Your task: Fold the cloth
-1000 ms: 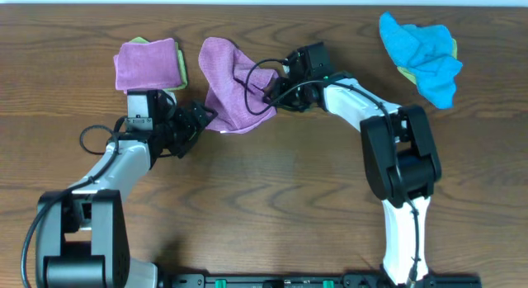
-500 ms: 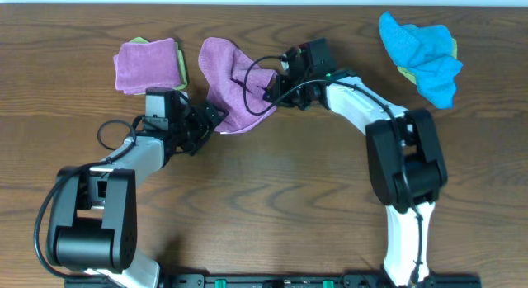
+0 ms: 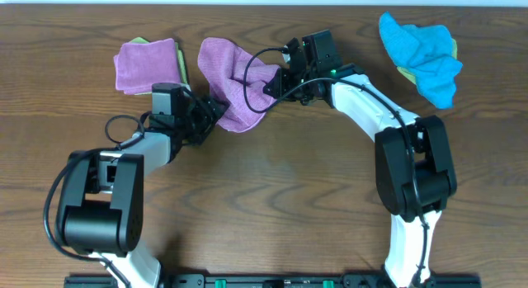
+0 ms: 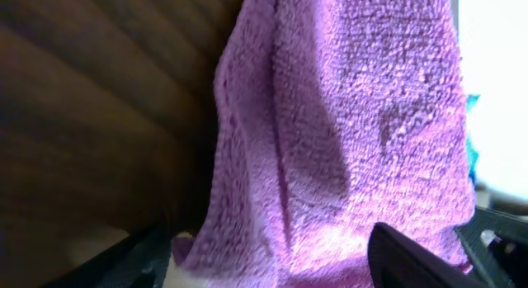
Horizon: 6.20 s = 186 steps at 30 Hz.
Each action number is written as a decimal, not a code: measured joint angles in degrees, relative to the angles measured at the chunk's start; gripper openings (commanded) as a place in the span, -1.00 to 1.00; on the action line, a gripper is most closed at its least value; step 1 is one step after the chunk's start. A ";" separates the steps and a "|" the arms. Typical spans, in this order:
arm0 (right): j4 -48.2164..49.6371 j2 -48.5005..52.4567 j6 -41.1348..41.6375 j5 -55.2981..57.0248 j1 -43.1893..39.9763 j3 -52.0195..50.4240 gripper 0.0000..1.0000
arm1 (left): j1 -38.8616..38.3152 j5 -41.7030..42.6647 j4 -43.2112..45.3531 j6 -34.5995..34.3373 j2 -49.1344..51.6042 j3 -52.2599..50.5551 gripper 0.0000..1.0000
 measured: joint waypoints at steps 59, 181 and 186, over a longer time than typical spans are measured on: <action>-8.04 -10.36 -1.92 4.28 3.91 -17.66 0.07 | 13.49 22.58 -5.84 3.72 -12.70 7.65 -0.89; -25.77 -33.31 -5.27 15.21 -3.21 -29.38 -0.97 | 10.62 19.74 -66.10 52.81 -12.70 8.00 -0.88; -24.87 -34.21 -6.05 14.97 -2.89 -33.70 -0.97 | 9.31 18.03 -66.27 53.90 -12.70 6.19 -0.88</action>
